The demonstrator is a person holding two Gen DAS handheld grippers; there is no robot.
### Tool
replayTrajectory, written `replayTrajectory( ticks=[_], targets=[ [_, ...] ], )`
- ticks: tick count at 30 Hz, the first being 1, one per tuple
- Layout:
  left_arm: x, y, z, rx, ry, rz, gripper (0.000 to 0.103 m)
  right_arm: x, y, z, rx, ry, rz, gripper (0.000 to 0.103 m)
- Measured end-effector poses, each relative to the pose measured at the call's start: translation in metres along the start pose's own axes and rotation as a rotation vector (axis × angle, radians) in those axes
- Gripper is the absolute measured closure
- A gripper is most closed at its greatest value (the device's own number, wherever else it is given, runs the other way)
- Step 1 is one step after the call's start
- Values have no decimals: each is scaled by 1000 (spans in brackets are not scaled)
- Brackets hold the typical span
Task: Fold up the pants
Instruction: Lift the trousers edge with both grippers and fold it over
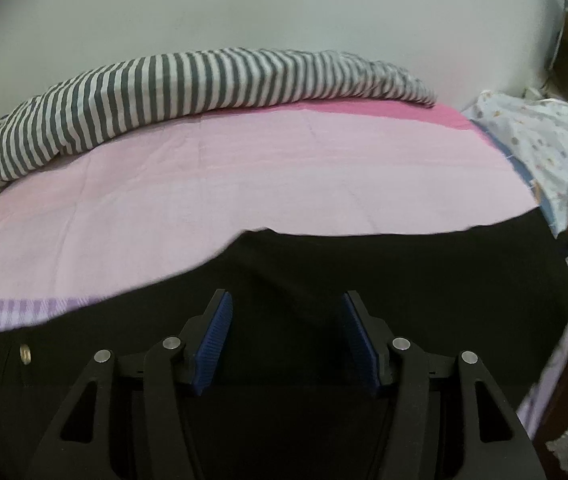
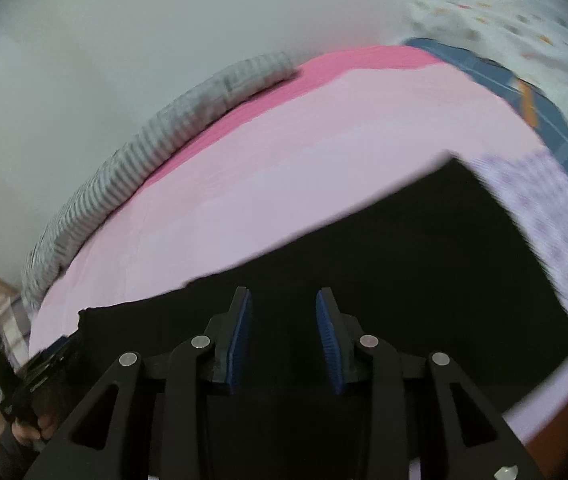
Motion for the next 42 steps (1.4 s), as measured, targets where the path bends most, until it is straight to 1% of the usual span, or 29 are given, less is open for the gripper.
replayTrajectory(
  ticks=[3, 6, 8, 11, 15, 18, 24, 25, 27, 28, 29, 31, 34, 36, 37, 40, 42],
  targets=[
    [13, -11, -16, 8, -50, 0, 42, 22, -9, -36, -69, -37, -15, 68],
    [16, -21, -30, -1, -76, 16, 42, 37, -20, -73, -142, -70, -22, 68],
    [16, -26, -37, -8, -84, 28, 42, 45, -25, -97, -187, -88, -34, 68],
    [16, -34, -45, -14, -93, 46, 42, 49, -29, -119, -243, -86, -41, 68],
    [17, -41, -51, -9, -101, 64, 42, 49, -30, -137, -273, -79, -47, 68],
    [18, -45, -55, -15, -91, 75, 42, 45, -27, -148, -315, -62, -56, 68],
    [18, -51, -54, -2, -79, 94, 42, 42, -12, -162, -347, -24, -112, 71],
    [17, -52, -53, 2, -76, 97, 42, 41, -9, -164, -354, -21, -116, 74],
    [18, -52, -53, 7, -74, 97, 42, 39, -3, -168, -369, -7, -126, 76],
    [18, -53, -53, 6, -74, 97, 42, 37, 0, -169, -373, -6, -129, 79],
    [18, -53, -53, 4, -73, 97, 42, 36, 2, -171, -377, -7, -129, 86],
    [16, -55, -55, 0, -72, 105, 42, 33, 5, -174, -393, 8, -120, 92],
    [9, -60, -54, 4, -75, 129, 42, 37, 6, -169, -388, 20, -123, 95],
    [4, -63, -52, 15, -73, 144, 42, 44, 8, -156, -376, 48, -130, 95],
    [4, -64, -51, 21, -76, 138, 42, 46, 8, -151, -372, 63, -132, 95],
    [7, -62, -47, 46, -92, 129, 42, 54, 11, -119, -344, 137, -128, 95],
    [13, -59, -41, 75, -108, 114, 42, 53, 12, -89, -305, 176, -111, 95]
  ],
)
Point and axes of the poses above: each gripper's, at about its wrist camera, not at the fingertips, and x roughly against the way its jaws point, z to its left, y to its top, the point moved 5 cm from there along -x, roughly the way its jaws point, and after that the axes turned 7 degrees about -x, right-handed, at the moved point
